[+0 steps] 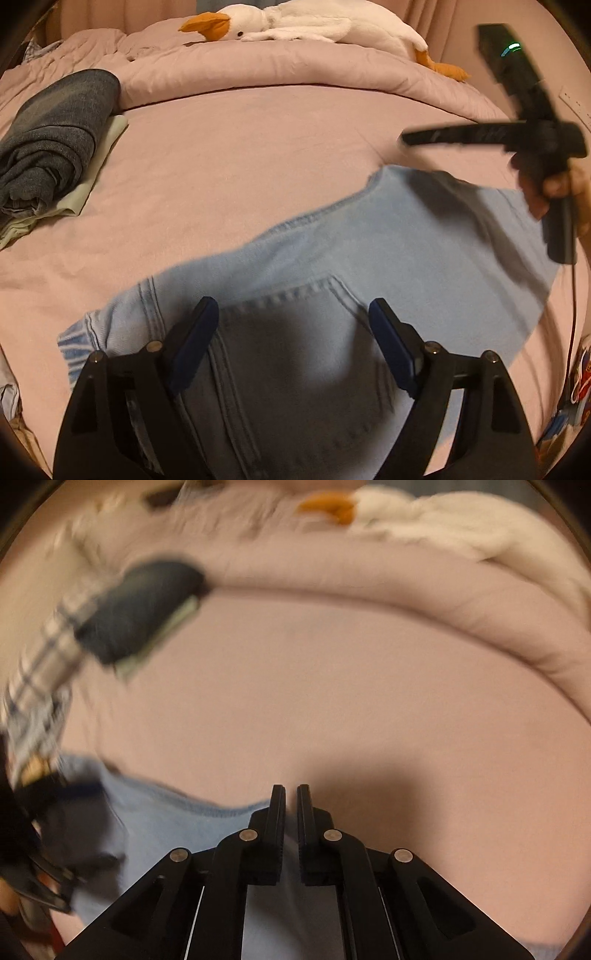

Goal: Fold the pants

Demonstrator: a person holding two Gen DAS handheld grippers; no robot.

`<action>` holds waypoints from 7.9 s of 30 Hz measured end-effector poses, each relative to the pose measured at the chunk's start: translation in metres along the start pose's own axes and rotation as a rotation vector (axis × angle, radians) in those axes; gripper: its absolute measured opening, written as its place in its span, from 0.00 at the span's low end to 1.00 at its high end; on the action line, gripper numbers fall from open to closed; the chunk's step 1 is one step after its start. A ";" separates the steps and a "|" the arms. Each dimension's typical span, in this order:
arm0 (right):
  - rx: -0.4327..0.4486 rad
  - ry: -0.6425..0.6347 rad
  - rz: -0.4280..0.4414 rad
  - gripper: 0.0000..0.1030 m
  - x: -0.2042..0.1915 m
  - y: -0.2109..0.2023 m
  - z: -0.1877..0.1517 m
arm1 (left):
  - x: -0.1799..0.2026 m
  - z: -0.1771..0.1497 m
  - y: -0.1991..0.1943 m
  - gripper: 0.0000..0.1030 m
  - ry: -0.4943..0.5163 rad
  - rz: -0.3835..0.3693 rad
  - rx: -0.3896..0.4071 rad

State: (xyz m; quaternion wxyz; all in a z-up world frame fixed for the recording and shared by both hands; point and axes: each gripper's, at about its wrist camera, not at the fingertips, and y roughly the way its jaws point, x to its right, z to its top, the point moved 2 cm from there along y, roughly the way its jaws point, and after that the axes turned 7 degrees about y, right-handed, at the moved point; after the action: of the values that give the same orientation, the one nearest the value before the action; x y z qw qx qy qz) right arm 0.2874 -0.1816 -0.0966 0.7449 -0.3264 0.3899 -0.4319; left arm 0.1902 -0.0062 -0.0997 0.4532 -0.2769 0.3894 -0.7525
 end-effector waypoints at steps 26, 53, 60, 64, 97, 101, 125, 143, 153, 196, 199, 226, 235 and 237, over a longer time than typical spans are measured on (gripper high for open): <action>0.094 0.406 -0.232 0.43 0.120 -0.120 -0.189 | 0.045 -0.044 0.005 0.91 0.092 0.015 -0.051; 0.577 1.128 -0.041 0.07 0.256 -0.252 -0.284 | 0.154 0.010 0.043 0.86 0.027 -0.279 -0.075; 0.469 1.291 -0.015 0.08 0.281 -0.206 -0.320 | 0.152 0.021 0.044 0.86 0.010 -0.252 -0.101; 0.536 1.336 0.070 0.29 0.281 -0.216 -0.330 | 0.162 0.041 0.040 0.86 -0.057 -0.331 -0.073; 0.480 0.313 -0.225 0.11 0.067 -0.217 -0.168 | 0.162 0.071 0.073 0.98 -0.771 -1.028 -0.002; 0.409 0.154 -0.218 0.11 0.013 -0.167 -0.160 | 0.148 0.059 0.068 0.99 -0.815 -1.077 0.019; 0.159 -0.058 -0.164 0.48 -0.078 -0.058 -0.175 | 0.052 0.018 0.059 0.31 -0.638 -0.538 0.034; 0.123 0.311 -0.239 0.17 0.108 -0.088 -0.096 | 0.139 0.017 0.064 0.58 -0.226 -0.423 -0.017; 0.122 0.307 -0.232 0.12 0.089 -0.107 -0.122 | 0.132 0.019 0.068 0.57 -0.240 -0.448 -0.011; 0.094 0.079 -0.170 0.32 -0.071 -0.042 -0.151 | -0.025 -0.154 -0.066 0.75 -0.894 -0.271 0.221; 0.054 0.113 -0.158 0.32 -0.067 -0.047 -0.146 | -0.039 -0.157 -0.061 0.75 -0.983 -0.299 0.255; -0.006 0.153 -0.121 0.15 -0.067 0.011 -0.076 | -0.038 -0.082 -0.085 0.28 -0.662 -0.033 0.341; -0.045 0.236 -0.022 0.12 -0.072 -0.001 -0.071 | -0.025 -0.065 -0.092 0.28 -0.545 0.033 0.332; -0.045 0.217 0.036 0.12 -0.086 -0.015 -0.091 | -0.022 -0.065 -0.094 0.28 -0.528 0.044 0.331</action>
State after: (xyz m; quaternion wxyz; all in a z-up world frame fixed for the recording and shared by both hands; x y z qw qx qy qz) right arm 0.1757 -0.1245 -0.1023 0.6984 -0.2872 0.4838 -0.4423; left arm 0.1062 0.0625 -0.0577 0.5938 -0.3765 0.1363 -0.6979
